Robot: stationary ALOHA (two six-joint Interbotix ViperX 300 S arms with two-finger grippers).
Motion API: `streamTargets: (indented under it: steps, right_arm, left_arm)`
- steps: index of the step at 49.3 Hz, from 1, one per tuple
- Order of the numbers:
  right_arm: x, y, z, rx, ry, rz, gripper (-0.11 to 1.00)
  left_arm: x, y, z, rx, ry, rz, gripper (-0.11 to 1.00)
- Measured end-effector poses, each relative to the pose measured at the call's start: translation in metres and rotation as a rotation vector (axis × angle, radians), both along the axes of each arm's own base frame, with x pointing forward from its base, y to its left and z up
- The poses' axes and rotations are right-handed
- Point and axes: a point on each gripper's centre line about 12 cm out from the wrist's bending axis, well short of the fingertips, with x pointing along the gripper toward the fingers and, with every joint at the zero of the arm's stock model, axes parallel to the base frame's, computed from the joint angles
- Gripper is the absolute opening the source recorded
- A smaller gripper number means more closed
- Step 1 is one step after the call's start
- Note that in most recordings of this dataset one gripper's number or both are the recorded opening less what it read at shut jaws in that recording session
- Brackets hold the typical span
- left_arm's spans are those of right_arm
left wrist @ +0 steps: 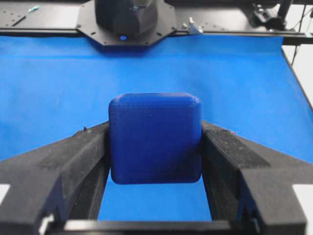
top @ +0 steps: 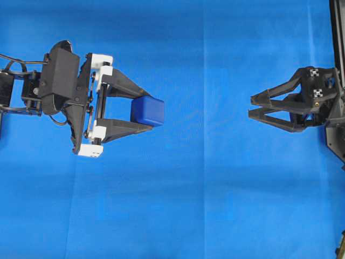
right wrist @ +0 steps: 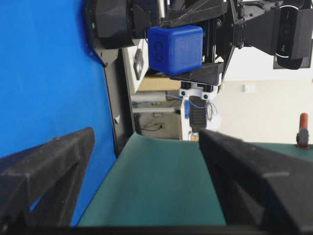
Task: Handover the blue block to the right arm after grasping it with the left arm, then place it in the designated position.
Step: 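Open the right gripper and rotate it toward the held cube, then move the right gripper onto the cube and close on it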
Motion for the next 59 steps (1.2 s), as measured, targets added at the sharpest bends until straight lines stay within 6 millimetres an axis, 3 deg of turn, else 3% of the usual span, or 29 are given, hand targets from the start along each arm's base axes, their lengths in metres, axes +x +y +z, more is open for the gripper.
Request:
streamTargets:
  steps: [17,27,43,59]
  right_arm:
    - [0.001,0.0,0.001,0.001,0.0,0.0,0.93]
    - [0.013,0.0,0.003,0.0,0.014,0.001,0.93]
    - [0.05,0.002,0.009,0.004,0.034,0.018,0.93]
    - [0.103,0.003,0.019,0.008,0.042,0.023,0.93]
  left_arm:
    - [0.0,0.0,0.001,-0.002,-0.003,0.0,0.48]
    - [0.0,0.0,0.0,-0.003,-0.001,0.001,0.48]
    - [0.0,0.0,0.0,-0.003,-0.001,0.001,0.48]
    - [0.0,0.0,0.001,-0.003,-0.003,0.001,0.48]
